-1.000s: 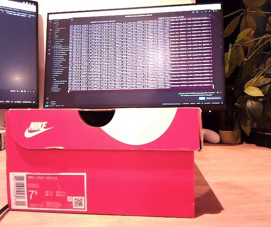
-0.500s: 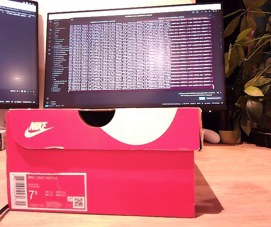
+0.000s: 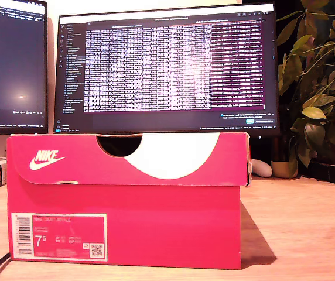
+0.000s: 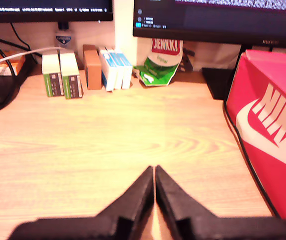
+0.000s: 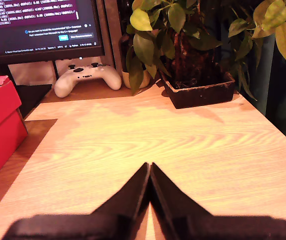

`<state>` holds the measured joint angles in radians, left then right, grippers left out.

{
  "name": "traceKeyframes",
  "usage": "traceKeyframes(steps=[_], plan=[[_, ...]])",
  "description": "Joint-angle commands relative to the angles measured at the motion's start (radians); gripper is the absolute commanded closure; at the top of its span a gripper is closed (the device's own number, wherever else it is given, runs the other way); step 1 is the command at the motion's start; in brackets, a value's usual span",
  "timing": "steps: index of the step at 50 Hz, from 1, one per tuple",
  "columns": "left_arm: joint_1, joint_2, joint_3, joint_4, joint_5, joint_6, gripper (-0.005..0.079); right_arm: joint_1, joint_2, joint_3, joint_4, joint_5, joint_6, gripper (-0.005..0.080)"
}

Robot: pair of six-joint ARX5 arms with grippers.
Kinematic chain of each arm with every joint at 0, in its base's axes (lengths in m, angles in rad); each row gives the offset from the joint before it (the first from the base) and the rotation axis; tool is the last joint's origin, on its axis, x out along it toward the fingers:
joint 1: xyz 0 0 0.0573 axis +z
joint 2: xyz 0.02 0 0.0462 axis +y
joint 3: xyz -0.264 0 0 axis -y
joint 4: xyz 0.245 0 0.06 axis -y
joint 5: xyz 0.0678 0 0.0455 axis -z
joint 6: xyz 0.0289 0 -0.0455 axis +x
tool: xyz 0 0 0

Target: Close the red shoebox by pushing the lid with your left arm and holding the box in place with your right arm

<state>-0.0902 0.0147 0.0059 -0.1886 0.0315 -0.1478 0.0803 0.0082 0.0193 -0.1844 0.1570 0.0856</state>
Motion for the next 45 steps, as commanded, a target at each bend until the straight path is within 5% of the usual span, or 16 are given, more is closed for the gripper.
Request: traceKeyframes(steps=[1, 45], plan=[[-0.005, -0.003, -0.031, -0.014, 0.002, -0.002, 0.0761, 0.006, -0.006, -0.012, 0.008, 0.000, 0.008, 0.0764], [0.078, -0.027, -0.031, -0.013, 0.003, -0.002, 0.0761, -0.069, -0.006, -0.012, 0.008, 0.000, 0.008, 0.0764]])
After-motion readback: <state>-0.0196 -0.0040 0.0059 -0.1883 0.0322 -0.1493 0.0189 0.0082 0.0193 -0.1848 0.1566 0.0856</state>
